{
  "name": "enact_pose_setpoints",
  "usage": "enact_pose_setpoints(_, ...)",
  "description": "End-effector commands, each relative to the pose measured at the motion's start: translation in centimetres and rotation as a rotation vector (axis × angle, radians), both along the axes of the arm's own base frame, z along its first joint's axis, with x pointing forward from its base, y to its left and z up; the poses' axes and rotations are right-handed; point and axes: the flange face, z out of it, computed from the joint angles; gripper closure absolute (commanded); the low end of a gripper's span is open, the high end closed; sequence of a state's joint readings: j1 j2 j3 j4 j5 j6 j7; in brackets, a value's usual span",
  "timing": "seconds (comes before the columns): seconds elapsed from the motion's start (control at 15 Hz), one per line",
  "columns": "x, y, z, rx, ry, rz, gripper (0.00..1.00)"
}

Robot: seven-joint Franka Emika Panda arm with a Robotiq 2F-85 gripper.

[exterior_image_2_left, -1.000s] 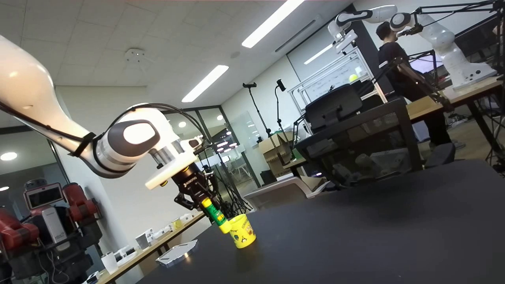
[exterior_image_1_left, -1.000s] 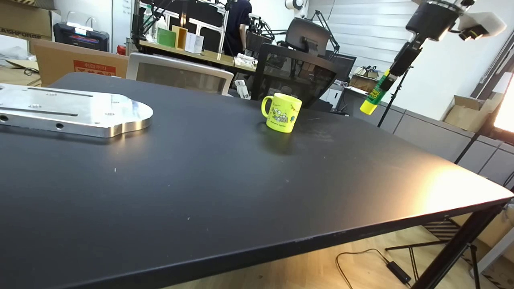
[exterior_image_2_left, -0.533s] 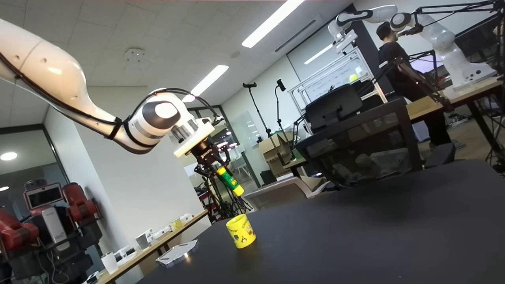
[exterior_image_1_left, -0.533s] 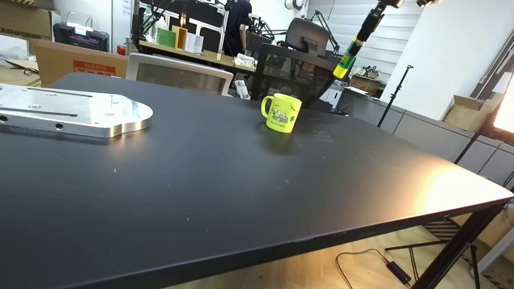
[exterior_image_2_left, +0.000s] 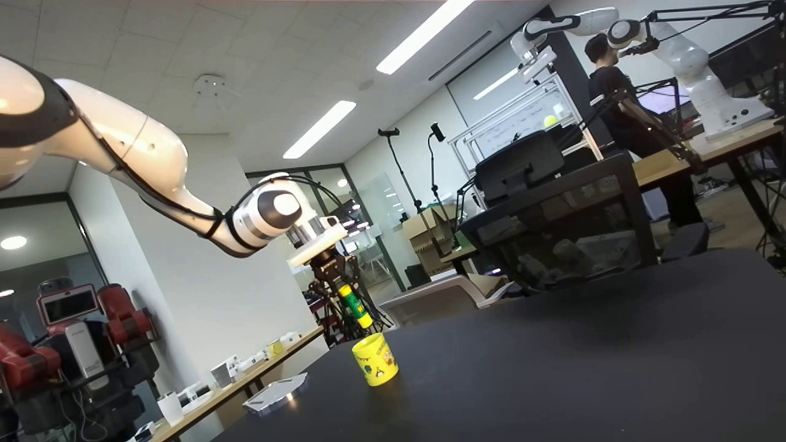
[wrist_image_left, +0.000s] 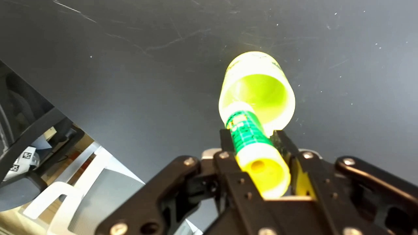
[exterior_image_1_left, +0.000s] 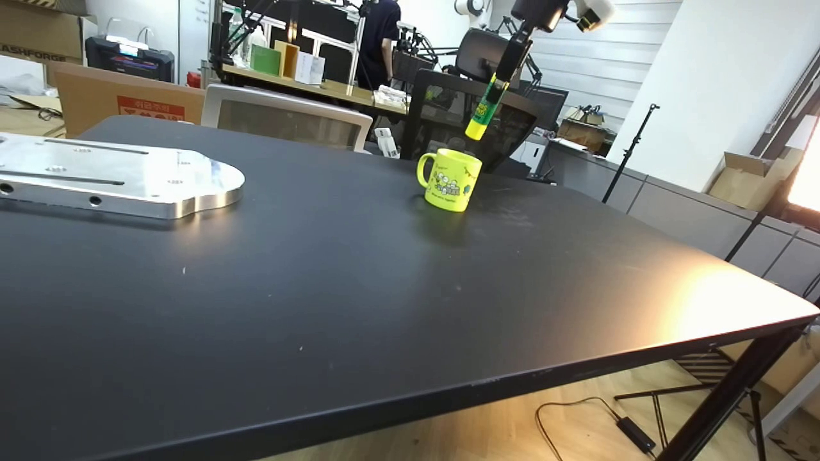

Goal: Put the glue stick in the yellow mug

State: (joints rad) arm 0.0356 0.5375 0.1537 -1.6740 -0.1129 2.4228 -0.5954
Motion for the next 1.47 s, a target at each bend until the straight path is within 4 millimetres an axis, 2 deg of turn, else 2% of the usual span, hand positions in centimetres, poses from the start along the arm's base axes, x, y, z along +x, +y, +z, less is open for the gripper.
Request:
enact_pose_setpoints(0.0, 1.9, -0.2, -1.9, 0.044, 0.063, 0.014, 0.91)
enact_pose_setpoints(0.33, 2.5, -1.5, -5.4, 0.067, 0.163, -0.001, 0.91)
enact_pose_setpoints(0.73, 3.5, -3.0, -7.7, 0.102, 0.17, -0.016, 0.91)
enact_pose_setpoints(0.8, 3.5, -3.1, -7.8, 0.106, 0.171, -0.014, 0.41)
enact_pose_setpoints(0.93, 3.5, -3.2, -7.6, 0.115, 0.17, -0.017, 0.36)
enact_pose_setpoints(1.07, 3.2, -3.0, -5.8, 0.12, 0.159, -0.02, 0.22)
enact_pose_setpoints(1.27, 1.3, -2.9, -1.0, 0.114, 0.096, -0.032, 0.02)
enact_pose_setpoints(1.4, -0.3, -3.6, 1.6, 0.094, 0.057, -0.043, 0.0)
